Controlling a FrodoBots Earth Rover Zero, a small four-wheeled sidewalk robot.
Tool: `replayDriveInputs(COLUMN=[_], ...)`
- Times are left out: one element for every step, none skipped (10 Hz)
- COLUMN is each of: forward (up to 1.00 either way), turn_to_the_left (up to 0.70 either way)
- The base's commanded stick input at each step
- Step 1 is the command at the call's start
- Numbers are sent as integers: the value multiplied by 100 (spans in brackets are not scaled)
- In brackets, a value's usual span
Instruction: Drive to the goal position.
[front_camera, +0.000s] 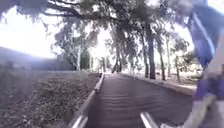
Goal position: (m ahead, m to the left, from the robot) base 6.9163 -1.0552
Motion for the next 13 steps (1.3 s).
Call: replayDriveInputs(forward=[98, 98, 98, 98, 98, 98, 98, 80, 5, 0, 0, -8, -46], turn_to_the_left=[0, 0, 0, 30, 24, 11, 5, 0, 0, 0, 0, 0, 0])
